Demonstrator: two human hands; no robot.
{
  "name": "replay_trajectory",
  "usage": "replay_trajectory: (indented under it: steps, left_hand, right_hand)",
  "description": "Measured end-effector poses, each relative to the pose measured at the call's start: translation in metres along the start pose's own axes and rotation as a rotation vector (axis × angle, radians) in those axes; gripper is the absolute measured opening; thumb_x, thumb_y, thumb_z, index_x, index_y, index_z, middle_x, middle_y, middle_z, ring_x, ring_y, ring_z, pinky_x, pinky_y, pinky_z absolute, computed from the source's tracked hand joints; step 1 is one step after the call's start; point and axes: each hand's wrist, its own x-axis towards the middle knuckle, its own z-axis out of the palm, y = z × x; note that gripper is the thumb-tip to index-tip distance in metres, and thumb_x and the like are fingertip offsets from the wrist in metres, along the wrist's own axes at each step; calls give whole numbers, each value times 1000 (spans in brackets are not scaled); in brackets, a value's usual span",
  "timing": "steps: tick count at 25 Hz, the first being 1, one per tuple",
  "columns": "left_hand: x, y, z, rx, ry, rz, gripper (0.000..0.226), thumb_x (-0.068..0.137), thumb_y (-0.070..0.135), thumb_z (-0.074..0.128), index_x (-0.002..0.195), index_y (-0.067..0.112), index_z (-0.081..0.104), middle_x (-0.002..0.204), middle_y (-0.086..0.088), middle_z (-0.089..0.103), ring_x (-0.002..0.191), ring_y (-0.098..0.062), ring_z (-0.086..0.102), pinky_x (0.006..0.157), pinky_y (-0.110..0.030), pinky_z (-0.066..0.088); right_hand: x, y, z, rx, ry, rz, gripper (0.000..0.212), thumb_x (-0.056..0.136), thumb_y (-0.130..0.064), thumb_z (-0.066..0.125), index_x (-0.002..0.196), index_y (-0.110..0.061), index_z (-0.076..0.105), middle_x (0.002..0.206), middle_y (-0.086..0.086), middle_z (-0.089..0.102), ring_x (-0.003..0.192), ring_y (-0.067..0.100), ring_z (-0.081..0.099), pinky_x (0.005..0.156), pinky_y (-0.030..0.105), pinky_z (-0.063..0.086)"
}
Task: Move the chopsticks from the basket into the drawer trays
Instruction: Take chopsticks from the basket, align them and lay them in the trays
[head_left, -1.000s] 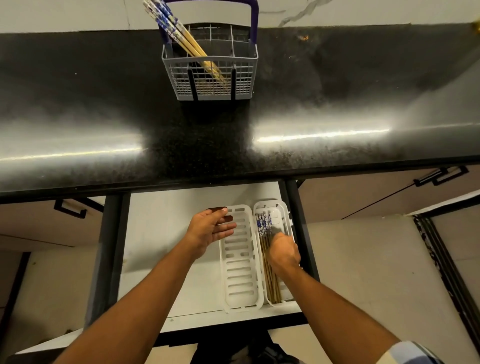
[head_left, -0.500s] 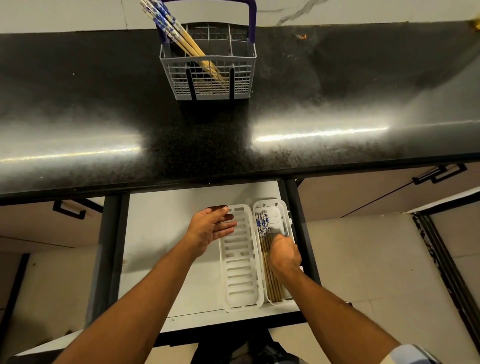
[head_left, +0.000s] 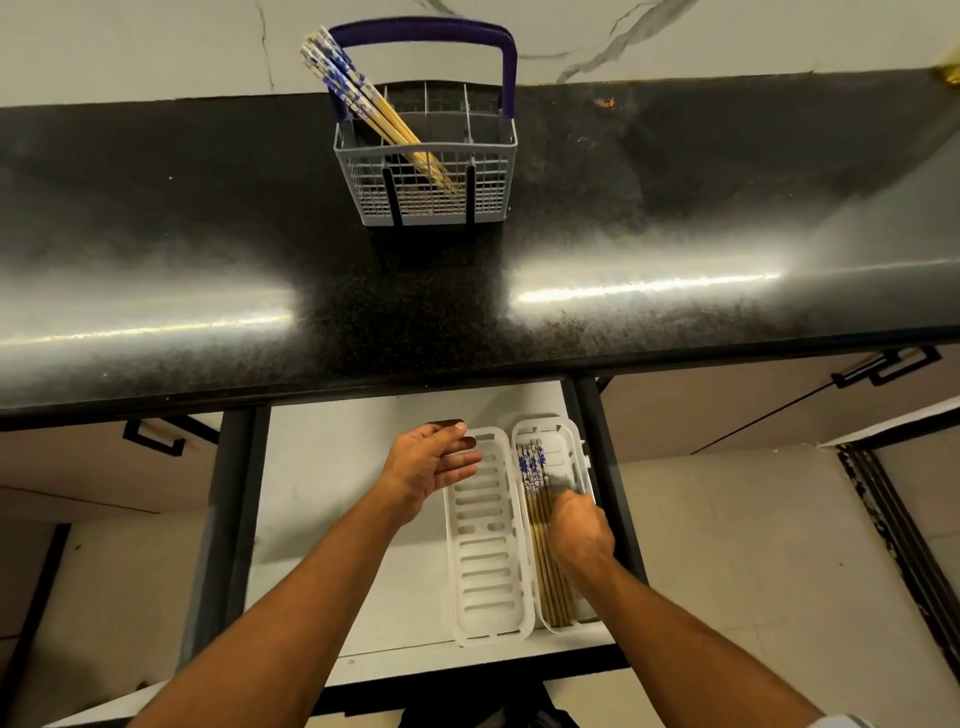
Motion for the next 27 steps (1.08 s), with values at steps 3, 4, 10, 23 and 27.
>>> replay_trajectory:
  steps: [3, 4, 10, 23, 27]
  left_hand:
    - [-6, 11, -1, 33, -38, 26, 31, 93, 22, 68, 115, 1, 64, 102, -20, 76, 94, -35, 75, 71, -37, 64]
    - [-10, 18, 1, 51, -57, 43, 31, 93, 22, 68, 114, 1, 65, 102, -19, 77, 95, -35, 75, 72, -37, 63]
    - [-40, 113, 29, 215, -115, 302, 24, 93, 23, 67, 113, 9, 67, 101, -15, 77, 93, -30, 76, 71, -32, 63]
    - [-59, 308, 60, 275, 345, 672, 15, 92, 26, 67, 81, 17, 72, 93, -16, 76, 78, -20, 69, 84, -42, 62]
    - [-18, 336, 47, 391, 512, 607, 26, 87, 33, 69, 77, 10, 76, 91, -19, 76, 88, -32, 73, 87, -46, 60]
  right_hand:
    - [-8, -5, -15, -44, 3, -51, 16, 97, -7, 55, 110, -10, 65, 98, 6, 70, 82, 16, 68, 74, 29, 59]
    - [-10, -11, -27, -37, 21, -72, 16, 97, -7, 56, 109, -10, 65, 99, 6, 71, 82, 17, 69, 73, 29, 59]
    - [-36, -81, -150, 134, 289, -294, 16, 94, -27, 60, 90, -15, 70, 76, 1, 63, 64, 16, 59, 54, 28, 48]
    - [-74, -208, -350, 347, 749, -671, 24, 96, -34, 57, 99, -16, 73, 90, 5, 71, 82, 24, 67, 66, 33, 52]
    - [-53, -227, -364, 305, 726, -710, 23, 96, -34, 57, 100, -17, 72, 94, 5, 71, 82, 23, 67, 69, 33, 53]
